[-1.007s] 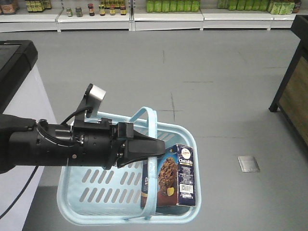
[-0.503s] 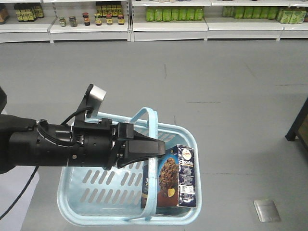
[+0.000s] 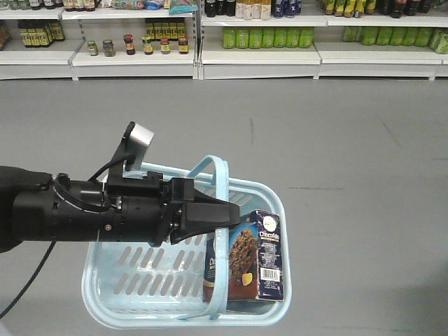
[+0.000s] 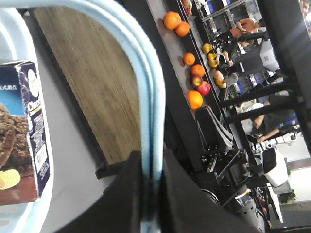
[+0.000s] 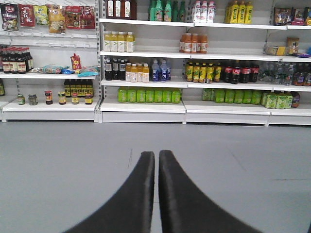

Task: Left arm holds basket, right arm returns cookies
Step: 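Hold the basket in the left gripper while driving toward the shelves, then keep holding the basket while turning and driving to the snack shelf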

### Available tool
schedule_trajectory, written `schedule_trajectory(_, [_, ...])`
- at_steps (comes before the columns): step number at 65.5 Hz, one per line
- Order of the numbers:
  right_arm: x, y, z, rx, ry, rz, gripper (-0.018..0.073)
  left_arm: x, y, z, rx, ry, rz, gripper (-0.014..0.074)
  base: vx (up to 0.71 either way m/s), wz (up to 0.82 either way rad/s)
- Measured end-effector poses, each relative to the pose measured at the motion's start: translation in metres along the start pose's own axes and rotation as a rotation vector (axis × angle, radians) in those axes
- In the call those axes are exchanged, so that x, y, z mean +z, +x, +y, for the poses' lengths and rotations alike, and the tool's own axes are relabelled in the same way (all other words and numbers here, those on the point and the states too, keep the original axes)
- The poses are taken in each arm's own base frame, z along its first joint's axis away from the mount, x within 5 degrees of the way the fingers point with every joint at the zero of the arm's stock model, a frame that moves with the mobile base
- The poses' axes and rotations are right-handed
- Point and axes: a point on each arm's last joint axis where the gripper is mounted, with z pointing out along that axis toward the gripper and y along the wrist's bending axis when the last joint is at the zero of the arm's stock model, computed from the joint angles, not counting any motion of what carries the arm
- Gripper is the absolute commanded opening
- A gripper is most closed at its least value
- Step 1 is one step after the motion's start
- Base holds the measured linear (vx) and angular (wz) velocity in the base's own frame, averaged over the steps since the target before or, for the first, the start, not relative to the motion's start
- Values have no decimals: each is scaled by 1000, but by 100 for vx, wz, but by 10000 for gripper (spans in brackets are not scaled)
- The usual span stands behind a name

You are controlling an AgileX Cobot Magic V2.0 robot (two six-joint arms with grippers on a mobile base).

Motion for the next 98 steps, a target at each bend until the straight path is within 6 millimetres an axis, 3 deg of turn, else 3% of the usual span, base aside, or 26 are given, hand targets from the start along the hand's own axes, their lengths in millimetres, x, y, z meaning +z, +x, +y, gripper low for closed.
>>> schedule_trajectory(98, [0,0,0,0,0,0,-9,0,0,0,0,0,0,-3,56,-2])
